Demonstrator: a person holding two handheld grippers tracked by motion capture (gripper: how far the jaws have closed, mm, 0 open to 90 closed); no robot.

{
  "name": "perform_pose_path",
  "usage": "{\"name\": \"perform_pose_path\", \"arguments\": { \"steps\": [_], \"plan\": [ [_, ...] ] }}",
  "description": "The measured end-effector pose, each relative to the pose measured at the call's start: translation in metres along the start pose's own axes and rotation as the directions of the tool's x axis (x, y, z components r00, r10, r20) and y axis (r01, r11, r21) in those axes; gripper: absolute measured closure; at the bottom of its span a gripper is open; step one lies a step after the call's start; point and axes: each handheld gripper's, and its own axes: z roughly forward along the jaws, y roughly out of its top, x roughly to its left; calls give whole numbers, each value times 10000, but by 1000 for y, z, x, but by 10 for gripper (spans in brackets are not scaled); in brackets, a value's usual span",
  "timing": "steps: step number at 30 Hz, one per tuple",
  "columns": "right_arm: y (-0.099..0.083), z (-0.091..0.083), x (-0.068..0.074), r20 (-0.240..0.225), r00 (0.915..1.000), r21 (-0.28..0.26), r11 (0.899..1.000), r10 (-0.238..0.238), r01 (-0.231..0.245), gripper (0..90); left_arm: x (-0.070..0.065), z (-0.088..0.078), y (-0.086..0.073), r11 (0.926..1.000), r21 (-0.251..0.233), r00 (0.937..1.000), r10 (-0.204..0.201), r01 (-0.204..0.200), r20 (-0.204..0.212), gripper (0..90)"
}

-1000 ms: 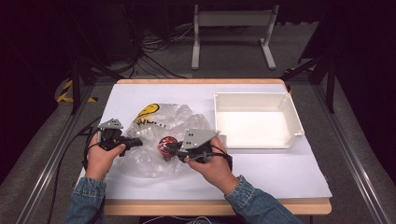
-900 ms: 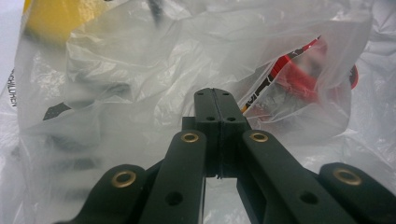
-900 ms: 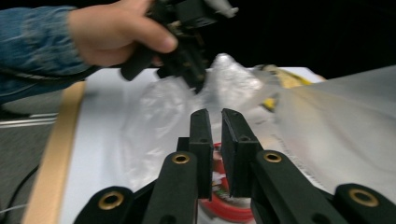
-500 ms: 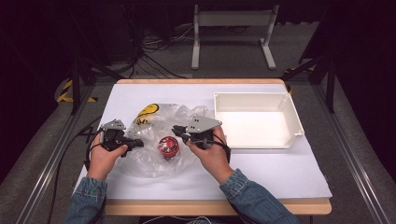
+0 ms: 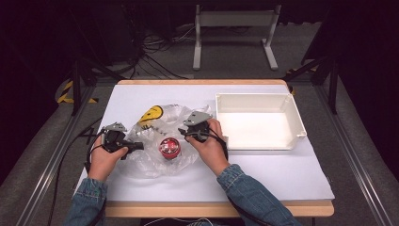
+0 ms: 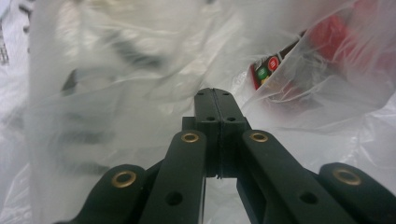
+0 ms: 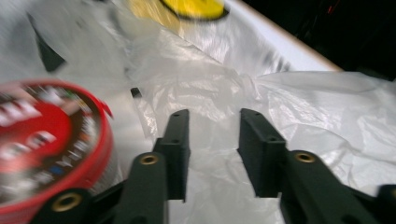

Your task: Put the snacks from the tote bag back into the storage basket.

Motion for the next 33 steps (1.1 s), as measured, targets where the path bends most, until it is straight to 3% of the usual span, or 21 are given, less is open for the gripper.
{"name": "perform_pose_path", "arguments": {
  "steps": [6,8,12,14,19,23,28,33],
  "plan": [
    [-12,22,-5,170,9994,1224,9920,285,-304,457,6,1,-4,9991,300,9996,-291,293,-52,899],
    [-15,25,-6,169,9986,1486,9875,502,-522,421,9,1,-6,9986,343,9991,-408,412,-131,899],
    [-18,29,-6,145,9988,2150,9754,474,-494,339,14,-1,-9,9972,331,9976,-663,670,-197,899],
    [-17,28,-4,124,9988,2239,9734,475,-491,321,14,-4,-10,9971,264,9973,-711,716,-204,899],
    [-11,15,-2,126,9988,1681,9846,473,-488,300,11,-17,-6,9980,-271,9979,-581,574,-272,882],
    [-5,-1,-3,137,9982,922,9940,585,-595,289,6,-30,-2,9970,-693,9990,-374,358,-227,841],
    [-3,-18,-1,-252,9958,246,9959,877,-871,275,2,-47,3,9926,-1211,9996,-164,135,-232,822],
    [-2,-29,2,-454,9952,21,9962,872,-872,275,-3,-65,6,9858,-1681,9997,-81,41,-230,816]
  ]
}}
